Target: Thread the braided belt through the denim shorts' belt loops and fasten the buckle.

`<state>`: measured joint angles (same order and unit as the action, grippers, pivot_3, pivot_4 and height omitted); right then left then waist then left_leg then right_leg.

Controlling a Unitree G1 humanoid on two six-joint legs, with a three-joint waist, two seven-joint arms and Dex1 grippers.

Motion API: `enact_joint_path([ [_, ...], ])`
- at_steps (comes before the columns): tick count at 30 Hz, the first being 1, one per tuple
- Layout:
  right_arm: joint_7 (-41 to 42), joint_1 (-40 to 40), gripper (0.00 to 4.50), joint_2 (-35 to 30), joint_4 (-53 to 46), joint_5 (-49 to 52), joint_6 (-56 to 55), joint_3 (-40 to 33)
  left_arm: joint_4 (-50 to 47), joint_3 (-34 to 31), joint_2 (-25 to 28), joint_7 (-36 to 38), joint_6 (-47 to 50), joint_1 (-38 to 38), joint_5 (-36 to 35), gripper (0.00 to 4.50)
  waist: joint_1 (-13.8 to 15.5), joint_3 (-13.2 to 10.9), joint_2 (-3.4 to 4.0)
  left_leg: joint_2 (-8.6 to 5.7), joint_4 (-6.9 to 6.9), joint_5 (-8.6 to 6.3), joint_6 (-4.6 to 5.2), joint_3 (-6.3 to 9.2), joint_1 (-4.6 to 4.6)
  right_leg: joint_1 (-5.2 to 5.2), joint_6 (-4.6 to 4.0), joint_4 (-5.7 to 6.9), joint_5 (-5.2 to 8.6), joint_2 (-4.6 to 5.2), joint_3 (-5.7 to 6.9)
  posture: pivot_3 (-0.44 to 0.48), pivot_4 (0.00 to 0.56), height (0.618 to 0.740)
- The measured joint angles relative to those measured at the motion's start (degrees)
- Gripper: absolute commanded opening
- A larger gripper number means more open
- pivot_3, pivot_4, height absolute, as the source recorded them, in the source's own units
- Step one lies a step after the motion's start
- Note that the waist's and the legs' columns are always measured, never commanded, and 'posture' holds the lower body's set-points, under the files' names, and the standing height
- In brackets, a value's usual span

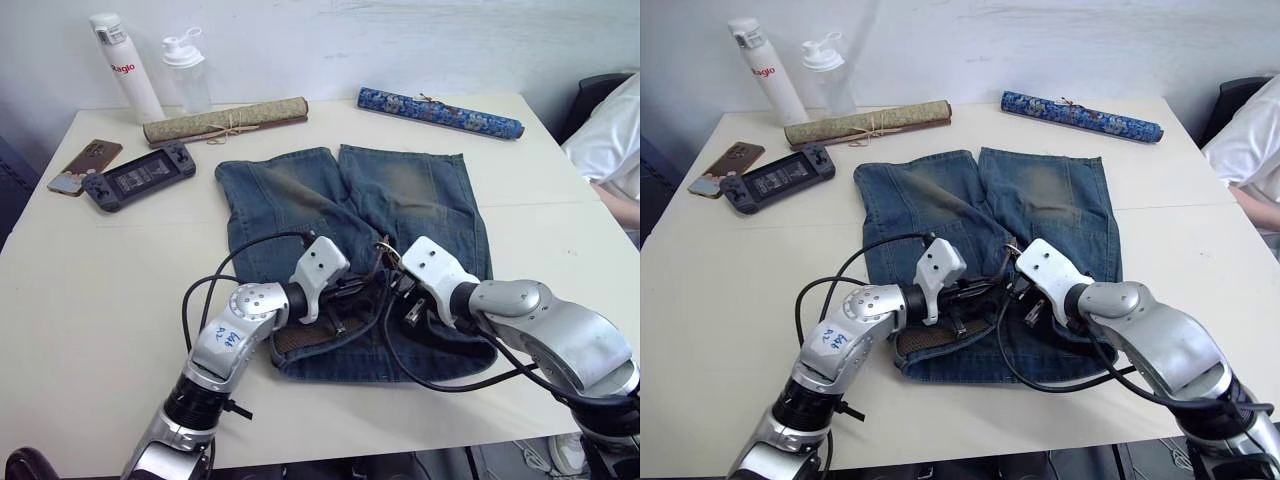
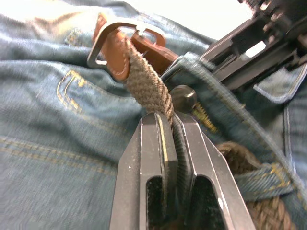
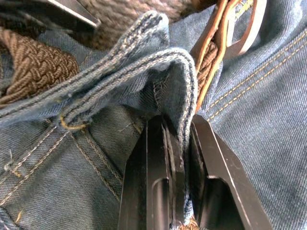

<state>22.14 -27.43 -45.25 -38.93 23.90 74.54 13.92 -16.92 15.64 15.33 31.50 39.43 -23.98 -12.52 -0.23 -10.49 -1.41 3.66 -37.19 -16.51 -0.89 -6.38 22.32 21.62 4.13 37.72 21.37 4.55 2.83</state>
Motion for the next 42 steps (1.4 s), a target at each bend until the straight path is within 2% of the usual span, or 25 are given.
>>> enact_joint_path([
  [7, 5.3, 1.4, 0.02, -11.6, -1.5, -7.3, -12.3, 8.1, 2.8, -0.9, 0.6, 0.7, -3.0, -0.4, 0.4, 0.00, 0.2, 0.0, 0.00, -0.04, -0.01, -0.01, 0.02, 0.01, 0.03, -0.02, 0.04, -0.11, -0.02, 0.04, 0.03, 0.000, 0.150, 0.737],
  [11, 8.6, 1.4, 0.02, -16.2, -1.8, -16.2, -20.8, 14.5, 5.2, 1.4, -1.9, 0.7, -6.0, -2.6, 1.7, 0.00, 0.1, 0.0, 0.00, -0.04, -0.02, 0.00, 0.01, 0.00, 0.01, -0.04, 0.06, -0.12, -0.03, 0.03, 0.02, 0.000, 0.150, 0.737],
  [18, 10.9, 1.8, 0.02, -17.2, -0.9, -26.6, -26.1, 18.3, 8.7, 1.8, -3.5, 0.7, -8.5, -3.6, 2.8, 0.00, 0.1, 0.0, 0.00, -0.01, -0.06, 0.02, -0.02, 0.00, 0.00, -0.04, 0.06, -0.10, -0.03, 0.02, 0.04, 0.000, 0.150, 0.737],
  [24, 11.7, 6.0, 0.02, -21.0, 0.8, -41.5, -38.1, 20.8, 9.7, 2.3, -5.2, 0.8, -8.5, -3.7, 2.9, 0.00, 0.2, 0.0, 0.00, -0.04, -0.09, 0.02, -0.02, -0.01, 0.00, -0.07, 0.06, -0.11, -0.03, 0.03, 0.06, 0.000, 0.150, 0.737],
  [29, 11.7, 10.2, 0.02, -14.6, 0.7, -45.5, -35.9, 18.6, 10.6, 2.2, -5.4, 0.8, -8.5, -3.7, 2.9, 0.00, 0.2, 0.0, -0.02, -0.01, -0.10, 0.05, -0.07, -0.01, -0.06, -0.11, 0.06, -0.06, -0.03, -0.01, 0.07, 0.000, 0.150, 0.737],
  [34, 13.2, 13.2, 2.12, -9.0, -0.3, -46.4, -31.8, 15.7, 10.6, 2.2, -5.9, 0.8, -9.0, -3.8, 2.9, 0.00, 0.3, 0.0, -0.02, -0.02, -0.11, 0.05, -0.07, 0.02, -0.04, -0.12, 0.06, -0.05, -0.03, 0.00, 0.09, 0.000, 0.150, 0.737],
  [36, 13.5, 14.9, 2.94, -7.2, -2.1, -46.2, -29.1, 12.9, 10.6, 2.3, -6.2, 0.9, -9.0, -3.8, 2.9, 0.00, 0.4, 0.0, -0.02, -0.03, -0.11, 0.05, -0.07, 0.02, -0.02, -0.11, 0.06, -0.06, -0.03, 0.00, 0.09, 0.000, 0.150, 0.737],
  [38, 14.1, 16.5, 4.04, -4.8, -4.2, -44.9, -25.4, 9.4, 10.6, 2.4, -6.2, 1.0, -9.1, -3.8, 2.9, 0.00, 0.3, 0.0, -0.02, -0.03, -0.12, 0.05, -0.06, 0.02, -0.02, -0.11, 0.06, -0.05, -0.03, 0.00, 0.09, 0.000, 0.150, 0.737],
  [39, 14.6, 17.2, 4.39, -3.5, -5.3, -44.0, -23.8, 7.7, 10.6, 2.4, -6.2, 1.0, -9.1, -3.8, 2.9, 0.00, 0.3, 0.0, -0.02, -0.02, -0.11, 0.05, -0.06, 0.03, -0.02, -0.11, 0.06, -0.05, -0.03, -0.01, 0.09, 0.000, 0.150, 0.737],
  [42, 18.1, 18.8, 4.39, -1.1, -10.8, -39.4, -16.6, 0.2, 10.7, 2.4, -6.5, 1.0, -9.4, -3.9, 2.9, 0.00, 0.3, 0.0, 0.00, -0.02, -0.10, 0.04, -0.06, 0.05, -0.02, -0.11, 0.06, -0.04, -0.03, -0.03, 0.09, 0.000, 0.150, 0.737],
])
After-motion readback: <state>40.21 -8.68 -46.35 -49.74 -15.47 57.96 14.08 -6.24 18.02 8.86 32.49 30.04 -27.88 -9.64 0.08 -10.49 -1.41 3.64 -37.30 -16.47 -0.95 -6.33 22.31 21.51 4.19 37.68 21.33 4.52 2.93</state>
